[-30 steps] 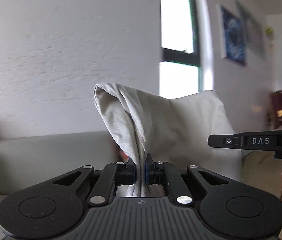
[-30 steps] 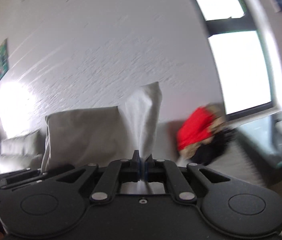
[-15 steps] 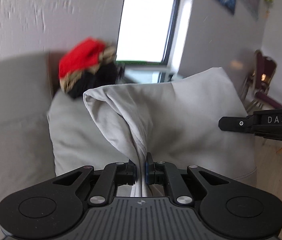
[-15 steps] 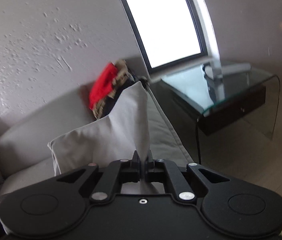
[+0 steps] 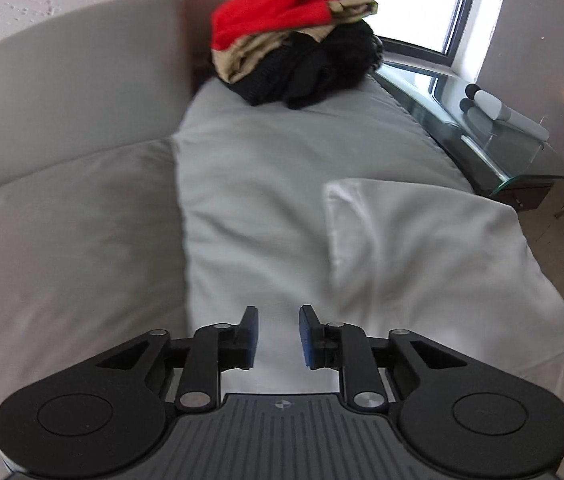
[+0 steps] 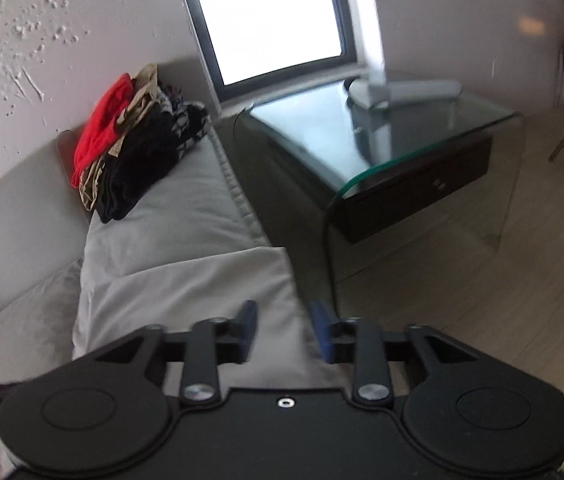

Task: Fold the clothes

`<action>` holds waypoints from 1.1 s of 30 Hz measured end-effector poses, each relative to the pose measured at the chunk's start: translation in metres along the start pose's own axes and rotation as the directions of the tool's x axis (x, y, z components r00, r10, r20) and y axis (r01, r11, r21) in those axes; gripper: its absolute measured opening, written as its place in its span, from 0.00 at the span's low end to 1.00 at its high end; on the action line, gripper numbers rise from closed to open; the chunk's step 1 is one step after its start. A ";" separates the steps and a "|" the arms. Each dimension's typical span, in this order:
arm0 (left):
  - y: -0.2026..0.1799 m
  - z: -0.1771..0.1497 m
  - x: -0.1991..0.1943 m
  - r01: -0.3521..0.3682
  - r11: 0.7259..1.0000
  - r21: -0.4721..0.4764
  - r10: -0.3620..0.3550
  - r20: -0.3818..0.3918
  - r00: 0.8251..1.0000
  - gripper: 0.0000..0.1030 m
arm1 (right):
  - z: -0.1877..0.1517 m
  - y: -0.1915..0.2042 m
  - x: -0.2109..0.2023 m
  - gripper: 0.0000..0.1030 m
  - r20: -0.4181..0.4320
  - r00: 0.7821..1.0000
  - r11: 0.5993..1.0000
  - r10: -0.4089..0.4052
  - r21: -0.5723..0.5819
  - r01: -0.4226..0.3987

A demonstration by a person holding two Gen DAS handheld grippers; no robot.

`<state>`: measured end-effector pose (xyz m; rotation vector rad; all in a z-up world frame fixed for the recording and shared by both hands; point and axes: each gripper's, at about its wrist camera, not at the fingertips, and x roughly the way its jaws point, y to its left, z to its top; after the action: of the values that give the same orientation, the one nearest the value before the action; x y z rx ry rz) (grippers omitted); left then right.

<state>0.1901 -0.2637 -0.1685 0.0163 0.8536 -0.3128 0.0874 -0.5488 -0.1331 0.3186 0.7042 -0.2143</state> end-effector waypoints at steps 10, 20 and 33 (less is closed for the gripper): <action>-0.087 -0.039 -0.011 0.151 0.974 0.168 -0.132 -0.120 0.984 0.25 | -0.043 0.028 -0.010 0.10 -0.257 0.966 0.974 0.025 -0.213 -0.082; -0.073 -0.066 -0.057 0.078 0.991 0.105 -0.048 -0.264 0.963 0.24 | -0.072 0.012 -0.056 0.12 -0.341 0.939 0.979 -0.054 -0.205 -0.018; -0.085 -0.052 -0.187 0.098 0.990 0.104 -0.091 -0.065 0.994 0.64 | -0.029 0.066 -0.161 0.73 -0.254 0.967 0.952 0.014 -0.293 -0.090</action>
<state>0.0134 -0.2878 -0.0540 0.0850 0.8978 -0.4488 -0.0302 -0.4629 -0.0329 0.0691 0.9631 -0.0122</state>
